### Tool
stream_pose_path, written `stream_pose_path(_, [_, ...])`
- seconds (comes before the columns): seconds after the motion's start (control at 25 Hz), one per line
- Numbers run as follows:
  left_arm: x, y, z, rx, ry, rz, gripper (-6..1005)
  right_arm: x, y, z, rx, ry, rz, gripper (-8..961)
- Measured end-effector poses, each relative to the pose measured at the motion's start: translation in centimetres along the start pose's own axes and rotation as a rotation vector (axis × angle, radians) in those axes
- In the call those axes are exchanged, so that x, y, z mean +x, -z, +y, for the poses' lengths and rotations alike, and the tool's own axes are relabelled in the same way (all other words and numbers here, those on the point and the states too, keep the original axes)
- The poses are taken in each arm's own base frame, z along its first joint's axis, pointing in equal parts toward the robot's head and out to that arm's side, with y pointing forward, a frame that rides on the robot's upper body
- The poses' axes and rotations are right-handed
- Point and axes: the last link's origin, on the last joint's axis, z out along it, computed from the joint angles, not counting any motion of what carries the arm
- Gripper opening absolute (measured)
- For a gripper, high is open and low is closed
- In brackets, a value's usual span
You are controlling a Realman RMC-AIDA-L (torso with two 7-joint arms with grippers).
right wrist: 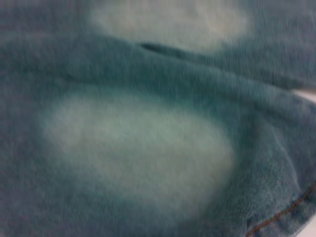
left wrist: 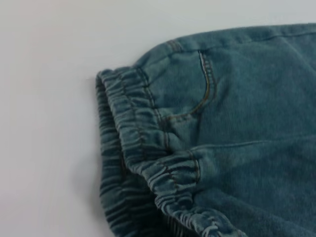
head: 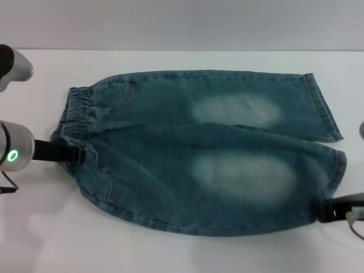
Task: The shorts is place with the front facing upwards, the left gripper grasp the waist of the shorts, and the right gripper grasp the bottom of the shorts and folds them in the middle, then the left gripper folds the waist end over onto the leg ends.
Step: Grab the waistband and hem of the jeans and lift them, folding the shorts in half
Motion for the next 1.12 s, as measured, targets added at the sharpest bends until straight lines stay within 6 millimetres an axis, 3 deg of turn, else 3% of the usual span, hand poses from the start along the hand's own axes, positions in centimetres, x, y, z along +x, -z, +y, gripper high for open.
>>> stream_pose_path(0.36, [1.1,1.3,-0.3,0.009,0.007,0.120,180,-2.6,2.3,-0.1,0.010,0.006,-0.160,73])
stream_pose_path(0.84, [3.2,1.8,-0.4,-0.007,0.024,0.269,177,-5.2,3.4,-1.7,0.028,-0.009,-0.364,73])
stream_pose_path(1.12, [4.4,1.8,-0.3,-0.007,0.020,0.346,176,-6.8,3.0,-2.7,0.060,0.010,-0.494,72])
